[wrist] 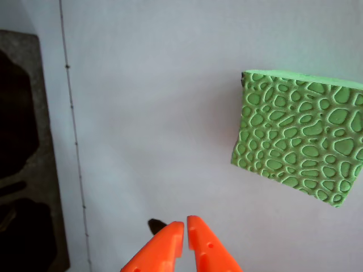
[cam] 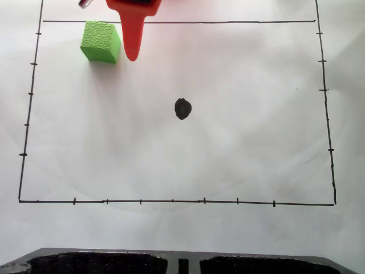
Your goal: Grasp the colored block, Place it on the black dot, and then return the arm to the default position.
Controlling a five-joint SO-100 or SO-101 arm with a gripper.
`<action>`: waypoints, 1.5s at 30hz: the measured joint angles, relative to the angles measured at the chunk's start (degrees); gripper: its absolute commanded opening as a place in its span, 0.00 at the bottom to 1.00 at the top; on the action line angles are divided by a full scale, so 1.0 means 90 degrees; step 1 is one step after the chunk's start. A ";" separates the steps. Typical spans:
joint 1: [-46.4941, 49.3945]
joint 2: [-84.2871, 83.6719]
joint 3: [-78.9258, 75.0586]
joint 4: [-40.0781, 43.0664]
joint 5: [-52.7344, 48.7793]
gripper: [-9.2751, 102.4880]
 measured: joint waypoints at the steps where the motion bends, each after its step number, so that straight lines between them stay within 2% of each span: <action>1: 0.0000 0.0000 0.0000 0.0000 0.0000 0.08; 21: 0.0078 0.0000 0.0000 0.0010 0.0020 0.08; 26: 0.0068 -0.0508 -0.0166 0.0352 -0.0947 0.08; 33: 0.0156 -0.1865 -0.1406 0.0791 -0.0791 0.08; 39: 0.0381 -0.3301 -0.3301 0.2002 -0.0615 0.08; 45: 0.1523 -0.3418 -0.3721 0.2305 -0.1650 0.08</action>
